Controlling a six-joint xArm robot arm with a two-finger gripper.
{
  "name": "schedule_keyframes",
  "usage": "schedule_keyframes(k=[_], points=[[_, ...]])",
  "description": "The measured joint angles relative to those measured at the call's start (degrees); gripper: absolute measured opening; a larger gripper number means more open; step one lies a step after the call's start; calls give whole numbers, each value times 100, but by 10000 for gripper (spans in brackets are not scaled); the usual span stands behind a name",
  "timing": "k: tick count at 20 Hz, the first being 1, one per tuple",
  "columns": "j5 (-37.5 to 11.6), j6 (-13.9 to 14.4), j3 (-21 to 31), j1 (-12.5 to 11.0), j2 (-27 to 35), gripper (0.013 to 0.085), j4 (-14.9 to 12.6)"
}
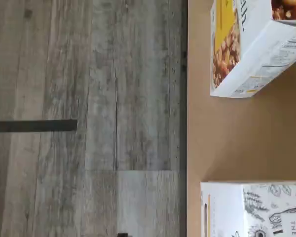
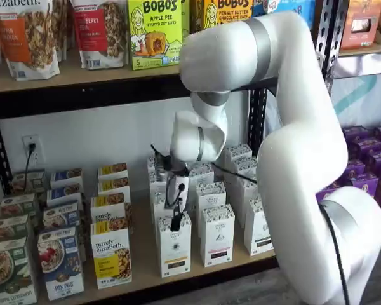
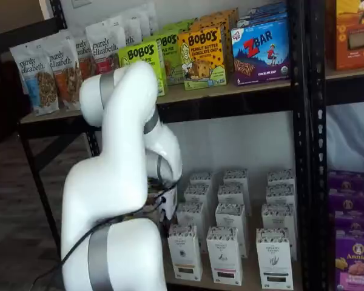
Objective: Pick up the white box with a yellow strip in the middle, on the bottom shelf, the fourth box from the left
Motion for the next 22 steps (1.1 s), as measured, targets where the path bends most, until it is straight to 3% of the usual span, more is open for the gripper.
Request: schedule_keyframes(k=[7, 12, 14, 22], points=[[31, -5, -99, -20, 120, 850, -21], [-392, -449, -34, 27, 186, 850, 496], [-518, -510, -128, 40, 303, 850, 569], [-368, -381, -574, -23, 637, 850, 385]])
